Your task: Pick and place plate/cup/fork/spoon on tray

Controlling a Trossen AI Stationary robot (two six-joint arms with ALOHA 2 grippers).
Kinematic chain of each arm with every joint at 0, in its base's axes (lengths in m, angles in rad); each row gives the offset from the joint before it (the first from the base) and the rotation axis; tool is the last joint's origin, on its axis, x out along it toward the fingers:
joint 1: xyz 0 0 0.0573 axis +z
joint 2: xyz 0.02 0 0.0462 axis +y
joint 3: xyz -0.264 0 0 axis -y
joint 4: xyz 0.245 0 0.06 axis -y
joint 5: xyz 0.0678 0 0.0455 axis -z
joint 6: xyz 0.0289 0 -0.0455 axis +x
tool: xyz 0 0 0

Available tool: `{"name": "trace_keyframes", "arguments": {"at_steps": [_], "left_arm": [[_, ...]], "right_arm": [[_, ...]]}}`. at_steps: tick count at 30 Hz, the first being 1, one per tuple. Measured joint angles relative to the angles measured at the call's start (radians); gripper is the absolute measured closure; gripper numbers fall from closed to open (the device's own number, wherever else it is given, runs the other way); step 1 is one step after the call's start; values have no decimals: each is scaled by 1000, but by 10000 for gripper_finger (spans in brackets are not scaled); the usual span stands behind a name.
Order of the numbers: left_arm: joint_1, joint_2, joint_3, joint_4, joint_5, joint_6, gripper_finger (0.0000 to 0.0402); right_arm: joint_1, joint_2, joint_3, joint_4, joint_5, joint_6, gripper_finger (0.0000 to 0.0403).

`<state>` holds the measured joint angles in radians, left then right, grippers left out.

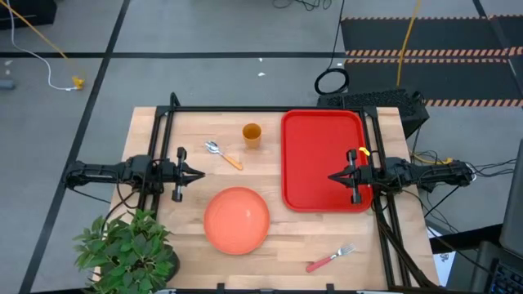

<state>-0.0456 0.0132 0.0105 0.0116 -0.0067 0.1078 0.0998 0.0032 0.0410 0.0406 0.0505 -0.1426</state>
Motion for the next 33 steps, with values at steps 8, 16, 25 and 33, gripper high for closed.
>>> {"name": "trace_keyframes", "arguments": {"at_steps": [8,16,25,33], "left_arm": [[0,0,0,0,0,0,371],[0,0,0,0,0,0,371],[0,0,0,3,-1,97,371],[0,0,-1,14,-2,92,371]], "right_arm": [[0,0,0,0,0,0,403],[0,0,0,152,1,25,403],[0,88,194,170,4,126,403],[0,364,533,32,66,161,403]]}}
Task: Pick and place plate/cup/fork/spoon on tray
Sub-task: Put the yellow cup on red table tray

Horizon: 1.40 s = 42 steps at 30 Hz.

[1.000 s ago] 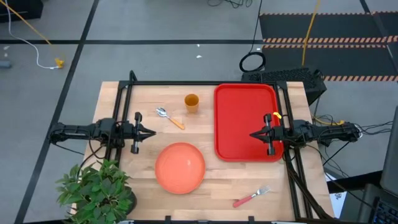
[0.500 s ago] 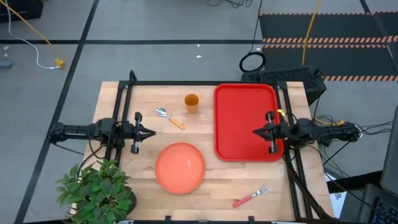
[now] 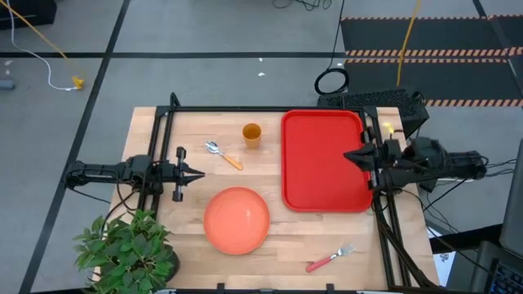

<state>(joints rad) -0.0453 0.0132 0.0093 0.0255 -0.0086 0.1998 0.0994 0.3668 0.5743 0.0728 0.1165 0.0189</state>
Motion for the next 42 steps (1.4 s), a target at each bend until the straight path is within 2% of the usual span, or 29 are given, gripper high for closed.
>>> {"name": "trace_keyframes", "arguments": {"at_steps": [4,7,17,22,26,30,34,39,42], "left_arm": [[0,0,0,3,0,-46,371],[0,0,0,7,-1,-90,371],[1,0,0,64,-9,-150,371],[1,0,0,59,-110,-214,371],[1,0,0,99,-125,-286,371],[1,0,0,181,-125,-336,371],[1,27,38,179,-141,-391,371],[-3,152,157,176,-141,-358,371],[-13,262,257,116,-141,-332,371]], "right_arm": [[-2,170,212,-181,90,-5,403],[-8,287,364,-288,118,-15,403],[-68,618,779,-647,115,-17,403],[-124,725,907,-781,70,44,403],[-167,783,921,-825,-12,120,403],[-179,832,922,-873,-16,152,403],[-179,877,894,-869,-16,153,403],[-179,909,801,-787,-16,139,403],[-179,913,702,-642,-15,111,403]]}}
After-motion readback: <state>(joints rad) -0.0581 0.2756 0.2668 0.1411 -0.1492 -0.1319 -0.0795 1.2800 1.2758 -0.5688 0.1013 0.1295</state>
